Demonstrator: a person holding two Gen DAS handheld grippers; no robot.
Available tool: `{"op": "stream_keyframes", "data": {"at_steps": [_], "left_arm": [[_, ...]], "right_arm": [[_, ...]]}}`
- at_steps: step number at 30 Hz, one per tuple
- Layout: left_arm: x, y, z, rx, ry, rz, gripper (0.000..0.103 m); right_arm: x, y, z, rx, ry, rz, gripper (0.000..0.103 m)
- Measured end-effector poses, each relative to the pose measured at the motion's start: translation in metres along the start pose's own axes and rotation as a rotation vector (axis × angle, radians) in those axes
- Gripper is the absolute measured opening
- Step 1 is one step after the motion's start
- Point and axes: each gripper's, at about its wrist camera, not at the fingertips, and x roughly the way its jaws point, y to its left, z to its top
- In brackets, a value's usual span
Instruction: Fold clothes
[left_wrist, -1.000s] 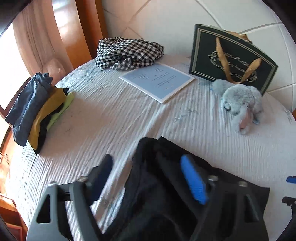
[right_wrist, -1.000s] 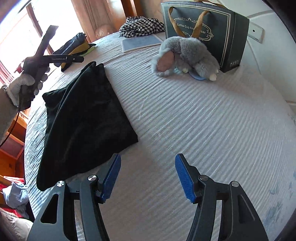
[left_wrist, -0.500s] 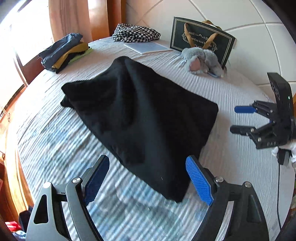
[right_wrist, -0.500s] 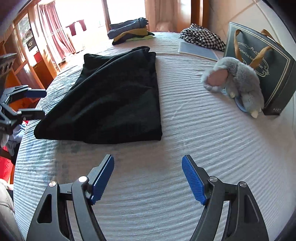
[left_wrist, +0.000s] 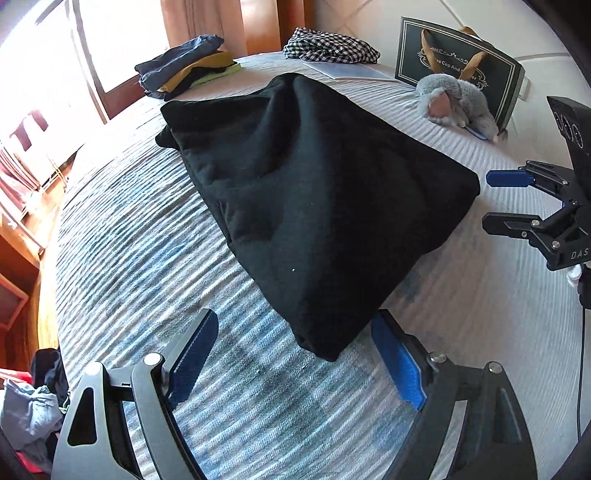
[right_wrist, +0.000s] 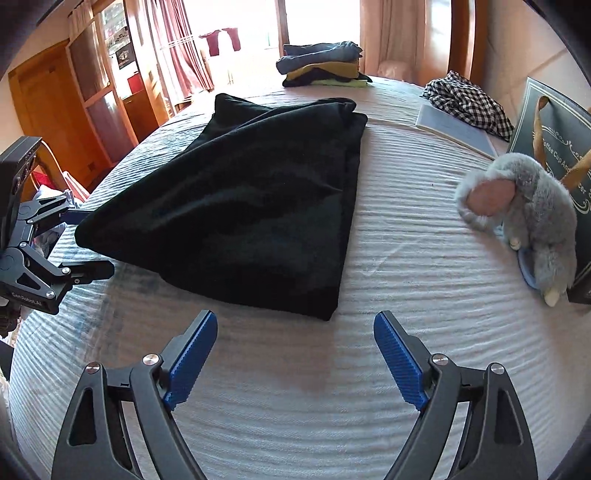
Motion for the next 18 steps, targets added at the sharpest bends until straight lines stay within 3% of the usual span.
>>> {"op": "stream_keyframes", "data": {"at_steps": [4, 7, 9, 10, 11, 12, 13, 15, 18], "left_arm": [[0.008, 0.003, 0.005, -0.028, -0.011, 0.043, 0.086], [0.012, 0.003, 0.006, -0.029, -0.013, 0.054, 0.086], [0.012, 0.002, 0.007, -0.015, -0.018, 0.063, 0.085], [0.011, 0.002, 0.007, -0.002, -0.02, 0.059, 0.083], [0.009, 0.002, 0.007, 0.011, -0.02, 0.043, 0.068], [0.007, 0.001, 0.008, 0.025, -0.016, 0.04, 0.045], [0.004, 0.0, 0.008, 0.045, -0.01, 0.047, 0.036], [-0.005, -0.001, 0.008, 0.075, -0.016, 0.021, 0.009], [-0.027, 0.003, 0.003, 0.127, -0.055, -0.021, 0.006]], "right_arm": [[0.009, -0.007, 0.007, -0.021, -0.018, 0.029, 0.086], [0.02, -0.007, 0.01, -0.028, -0.003, 0.043, 0.08], [0.022, -0.004, 0.014, -0.036, -0.011, 0.028, 0.065], [0.022, -0.005, 0.017, -0.017, -0.014, 0.041, 0.05], [0.021, -0.003, 0.019, -0.009, -0.007, 0.034, 0.042], [0.02, -0.002, 0.02, -0.001, -0.001, 0.028, 0.035], [0.019, 0.0, 0.021, 0.006, 0.006, 0.022, 0.026], [0.005, 0.006, 0.018, 0.023, -0.017, 0.04, 0.019], [-0.015, 0.014, 0.01, 0.095, -0.027, 0.15, 0.014]]}}
